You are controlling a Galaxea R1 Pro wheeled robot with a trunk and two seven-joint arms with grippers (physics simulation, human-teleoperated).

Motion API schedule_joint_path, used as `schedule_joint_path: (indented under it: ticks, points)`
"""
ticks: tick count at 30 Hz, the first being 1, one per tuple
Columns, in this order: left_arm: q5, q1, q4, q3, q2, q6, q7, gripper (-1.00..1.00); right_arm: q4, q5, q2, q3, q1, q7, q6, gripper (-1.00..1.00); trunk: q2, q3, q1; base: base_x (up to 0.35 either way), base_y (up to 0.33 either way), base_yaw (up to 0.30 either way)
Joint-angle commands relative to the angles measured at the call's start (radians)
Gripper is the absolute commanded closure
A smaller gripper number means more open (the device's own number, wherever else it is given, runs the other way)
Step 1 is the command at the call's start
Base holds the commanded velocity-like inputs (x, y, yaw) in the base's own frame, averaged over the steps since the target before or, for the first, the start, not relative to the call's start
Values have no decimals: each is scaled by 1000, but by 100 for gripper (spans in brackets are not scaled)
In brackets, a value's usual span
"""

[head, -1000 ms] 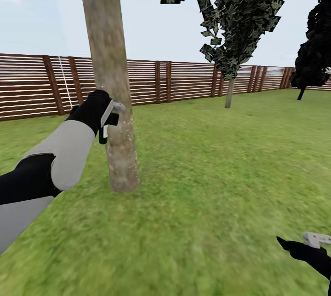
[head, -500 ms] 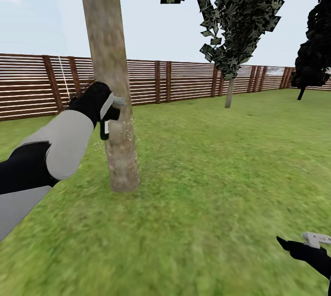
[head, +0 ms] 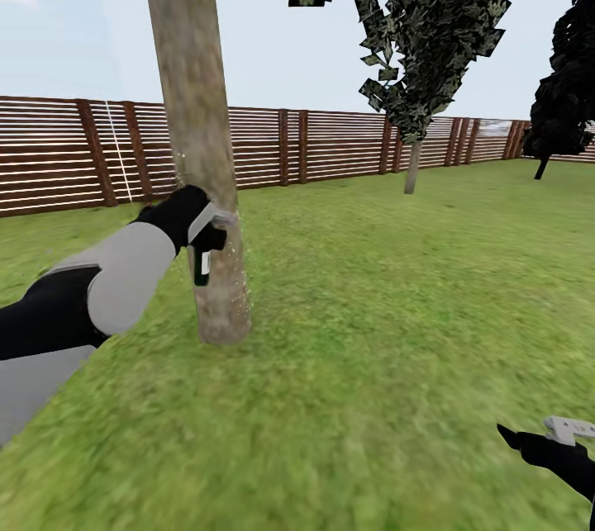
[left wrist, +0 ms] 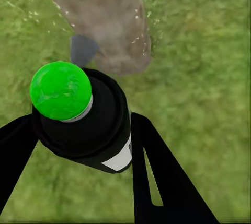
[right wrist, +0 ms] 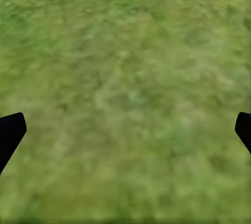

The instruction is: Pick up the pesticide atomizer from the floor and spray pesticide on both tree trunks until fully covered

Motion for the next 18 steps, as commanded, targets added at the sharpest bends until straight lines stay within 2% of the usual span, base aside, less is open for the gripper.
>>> schedule_joint_path:
  ticks: [1, 5, 12, 18]
  points:
    - [-3, 15, 1, -2, 0, -10, 0, 100, 0, 0, 0, 0, 0, 0, 0, -100, 0, 0, 0, 0, 0, 0]
    - [-3, 87, 1, -2, 1, -65, 1, 100, 0, 0, 0, 0, 0, 0, -1, -100, 0, 0, 0, 0, 0, 0]
    - [-5, 188, 2, -2, 1, -223, 3, 100, 0, 0, 0, 0, 0, 0, -1, -100, 0, 0, 0, 0, 0, 0]
    - [-4, 248, 1, -2, 1, -291, 4, 100, 0, 0, 0, 0, 0, 0, -1, -100, 0, 0, 0, 0, 0, 0]
